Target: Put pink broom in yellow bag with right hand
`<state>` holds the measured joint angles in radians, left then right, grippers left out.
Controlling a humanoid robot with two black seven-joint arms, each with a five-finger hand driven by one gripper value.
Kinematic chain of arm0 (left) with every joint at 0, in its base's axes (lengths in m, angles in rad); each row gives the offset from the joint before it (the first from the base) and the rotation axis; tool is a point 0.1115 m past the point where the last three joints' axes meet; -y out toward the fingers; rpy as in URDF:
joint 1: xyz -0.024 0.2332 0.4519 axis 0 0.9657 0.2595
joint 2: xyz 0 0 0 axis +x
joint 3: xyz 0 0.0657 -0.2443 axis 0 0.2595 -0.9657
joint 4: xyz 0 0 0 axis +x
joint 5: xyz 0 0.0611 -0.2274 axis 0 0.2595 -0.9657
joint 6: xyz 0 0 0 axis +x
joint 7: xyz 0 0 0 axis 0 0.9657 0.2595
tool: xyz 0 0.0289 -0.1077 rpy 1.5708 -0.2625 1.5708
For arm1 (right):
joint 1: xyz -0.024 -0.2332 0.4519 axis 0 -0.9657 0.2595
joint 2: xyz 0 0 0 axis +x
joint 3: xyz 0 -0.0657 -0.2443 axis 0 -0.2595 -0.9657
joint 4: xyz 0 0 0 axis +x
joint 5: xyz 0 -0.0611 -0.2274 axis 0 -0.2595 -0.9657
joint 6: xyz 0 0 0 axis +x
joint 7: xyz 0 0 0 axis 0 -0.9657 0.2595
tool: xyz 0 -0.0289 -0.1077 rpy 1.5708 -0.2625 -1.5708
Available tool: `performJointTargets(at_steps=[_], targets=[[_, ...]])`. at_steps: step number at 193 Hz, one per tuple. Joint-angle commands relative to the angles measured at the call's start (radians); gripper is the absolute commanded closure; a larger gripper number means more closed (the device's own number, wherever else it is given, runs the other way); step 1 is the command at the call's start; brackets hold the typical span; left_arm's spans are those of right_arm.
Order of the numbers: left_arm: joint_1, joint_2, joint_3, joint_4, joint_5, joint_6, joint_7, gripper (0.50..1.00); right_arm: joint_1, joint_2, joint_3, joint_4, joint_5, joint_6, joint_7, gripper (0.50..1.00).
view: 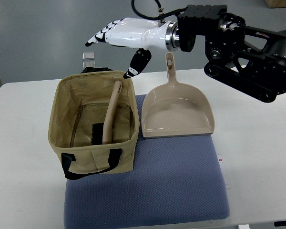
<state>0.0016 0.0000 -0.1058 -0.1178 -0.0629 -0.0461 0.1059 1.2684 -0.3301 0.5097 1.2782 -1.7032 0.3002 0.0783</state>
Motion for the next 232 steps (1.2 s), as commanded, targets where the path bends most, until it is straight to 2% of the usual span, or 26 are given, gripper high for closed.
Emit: performJointTargets(at_steps=[1, 26, 48, 81, 106, 142, 190, 232], targets=[[0.000, 0.000, 0.000, 0.000, 0.000, 0.000, 0.000, 0.500, -0.053, -0.057, 0.059, 0.001, 0.089, -0.038, -0.020, 0.589], [0.000, 0.000, 0.000, 0.000, 0.000, 0.000, 0.000, 0.500, -0.153, -0.165, 0.139, 0.001, 0.252, -0.105, -0.020, 0.587], [0.000, 0.000, 0.000, 0.000, 0.000, 0.000, 0.000, 0.500, -0.271, -0.253, 0.234, 0.000, 0.422, -0.131, -0.020, 0.587], [0.000, 0.000, 0.000, 0.000, 0.000, 0.000, 0.000, 0.500, -0.501, -0.265, 0.469, -0.031, 0.668, -0.164, -0.023, 0.589], [0.000, 0.000, 0.000, 0.000, 0.000, 0.002, 0.000, 0.500, -0.636, -0.231, 0.621, -0.074, 0.790, -0.187, -0.026, 0.589], [0.000, 0.000, 0.000, 0.000, 0.000, 0.000, 0.000, 0.500, -0.748, -0.141, 0.717, -0.118, 0.930, -0.253, -0.028, 0.587], [0.000, 0.000, 0.000, 0.000, 0.000, 0.000, 0.000, 0.500, -0.863, -0.015, 0.786, -0.145, 1.022, -0.253, -0.025, 0.587], [0.000, 0.000, 0.000, 0.000, 0.000, 0.000, 0.000, 0.500, -0.906, 0.065, 0.856, -0.143, 1.028, -0.245, -0.026, 0.574]])
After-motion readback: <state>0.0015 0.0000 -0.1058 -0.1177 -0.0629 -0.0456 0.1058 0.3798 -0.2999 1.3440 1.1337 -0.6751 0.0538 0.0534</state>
